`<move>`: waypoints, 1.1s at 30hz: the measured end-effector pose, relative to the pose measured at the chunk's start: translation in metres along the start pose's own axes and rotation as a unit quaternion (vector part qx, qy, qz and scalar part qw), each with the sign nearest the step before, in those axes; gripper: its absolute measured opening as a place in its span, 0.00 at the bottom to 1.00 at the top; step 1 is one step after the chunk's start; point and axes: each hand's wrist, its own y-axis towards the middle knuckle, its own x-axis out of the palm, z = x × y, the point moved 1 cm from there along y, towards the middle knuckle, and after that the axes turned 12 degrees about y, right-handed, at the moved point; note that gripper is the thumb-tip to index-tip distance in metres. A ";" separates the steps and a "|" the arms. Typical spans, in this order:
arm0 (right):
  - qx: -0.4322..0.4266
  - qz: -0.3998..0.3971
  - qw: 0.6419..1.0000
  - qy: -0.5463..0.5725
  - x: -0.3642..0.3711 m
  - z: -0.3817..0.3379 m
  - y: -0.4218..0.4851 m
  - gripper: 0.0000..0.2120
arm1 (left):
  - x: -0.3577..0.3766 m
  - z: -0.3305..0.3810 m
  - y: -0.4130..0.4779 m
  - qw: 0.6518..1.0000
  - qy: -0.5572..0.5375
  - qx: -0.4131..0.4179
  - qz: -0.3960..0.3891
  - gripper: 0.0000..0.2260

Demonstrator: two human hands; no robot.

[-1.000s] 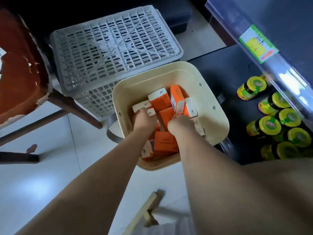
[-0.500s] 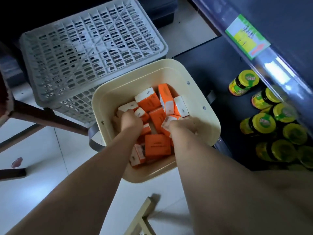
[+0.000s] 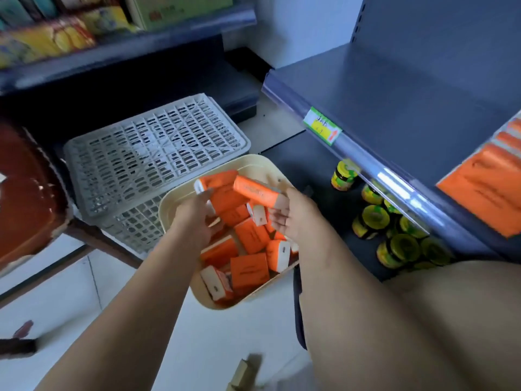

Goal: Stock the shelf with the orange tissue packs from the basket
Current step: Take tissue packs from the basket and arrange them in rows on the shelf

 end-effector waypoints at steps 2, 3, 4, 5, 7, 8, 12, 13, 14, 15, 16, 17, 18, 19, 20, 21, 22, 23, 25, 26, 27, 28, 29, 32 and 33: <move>-0.010 -0.022 0.999 0.049 -0.003 -0.010 -0.015 0.19 | 0.005 0.006 -0.015 0.999 -0.020 0.034 -0.019 0.13; -0.015 -0.032 0.997 0.065 -0.003 -0.016 -0.023 0.19 | 0.007 0.009 -0.022 0.997 -0.032 0.055 -0.031 0.16; -0.025 -0.043 0.996 0.081 -0.004 -0.022 -0.032 0.18 | 0.009 0.012 -0.034 0.995 -0.047 0.077 -0.040 0.15; -0.037 -0.055 0.992 0.103 -0.004 -0.026 -0.041 0.15 | 0.011 0.014 -0.043 0.992 -0.061 0.097 -0.044 0.12; -0.059 -0.068 0.984 0.155 -0.004 -0.032 -0.060 0.11 | 0.013 0.019 -0.062 0.985 -0.090 0.136 -0.061 0.10; -0.066 -0.073 0.979 0.179 -0.003 -0.033 -0.067 0.10 | 0.015 0.021 -0.070 0.981 -0.101 0.149 -0.072 0.10; -0.087 -0.102 0.972 0.193 -0.001 -0.038 -0.078 0.30 | 0.013 0.033 -0.095 0.973 -0.126 0.169 -0.098 0.08; -0.094 -0.110 0.973 0.178 -0.002 -0.041 -0.080 0.35 | 0.013 0.036 -0.100 0.972 -0.126 0.171 -0.099 0.08; -0.109 -0.114 0.975 0.155 -0.004 -0.042 -0.085 0.36 | 0.012 0.038 -0.104 0.972 -0.123 0.175 -0.096 0.08; -0.119 -0.125 0.975 0.140 -0.006 -0.044 -0.087 0.36 | 0.012 0.039 -0.108 0.972 -0.121 0.178 -0.090 0.07; -0.131 -0.127 0.976 0.119 -0.008 -0.045 -0.092 0.36 | 0.011 0.041 -0.111 0.973 -0.116 0.181 -0.086 0.06; -0.151 -0.120 0.977 0.089 -0.012 -0.046 -0.095 0.37 | 0.010 0.042 -0.114 0.974 -0.109 0.182 -0.083 0.06; -0.178 -0.094 0.979 0.041 -0.015 -0.046 -0.097 0.37 | 0.011 0.043 -0.115 0.974 -0.098 0.186 -0.082 0.06; -0.213 -0.069 0.975 -0.011 -0.017 -0.047 -0.099 0.36 | 0.011 0.043 -0.116 0.975 -0.087 0.189 -0.078 0.07; -0.241 -0.056 0.968 -0.045 -0.019 -0.048 -0.102 0.33 | 0.012 0.044 -0.117 0.975 -0.077 0.194 -0.075 0.07; -0.264 -0.060 0.961 -0.055 -0.021 -0.049 -0.106 0.30 | 0.013 0.044 -0.119 0.975 -0.070 0.198 -0.073 0.08; -0.283 -0.070 0.955 -0.061 -0.023 -0.049 -0.110 0.27 | 0.014 0.044 -0.120 0.974 -0.066 0.202 -0.074 0.08; -0.307 -0.070 0.946 -0.072 -0.026 -0.050 -0.114 0.24 | 0.016 0.044 -0.121 0.974 -0.064 0.205 -0.076 0.09; -0.340 -0.082 0.930 -0.112 -0.031 -0.051 -0.124 0.19 | 0.020 0.045 -0.125 0.974 -0.049 0.210 -0.072 0.09; -0.348 -0.093 0.926 -0.115 -0.033 -0.051 -0.125 0.18 | 0.021 0.046 -0.126 0.974 -0.034 0.215 -0.066 0.10; -0.354 -0.101 0.924 -0.105 -0.034 -0.052 -0.127 0.17 | 0.022 0.046 -0.127 0.973 -0.020 0.222 -0.058 0.10; -0.359 -0.098 0.924 -0.090 -0.033 -0.053 -0.125 0.16 | 0.023 0.047 -0.128 0.971 -0.005 0.231 -0.058 0.10; -0.367 -0.091 0.923 -0.071 -0.031 -0.054 -0.126 0.15 | 0.023 0.047 -0.128 0.969 0.012 0.238 -0.057 0.10; -0.386 -0.044 0.921 0.007 -0.028 -0.061 -0.123 0.18 | 0.023 0.049 -0.129 0.963 0.045 0.257 -0.073 0.12; -0.388 -0.025 0.921 0.026 -0.029 -0.064 -0.124 0.19 | 0.023 0.049 -0.129 0.961 0.053 0.261 -0.079 0.13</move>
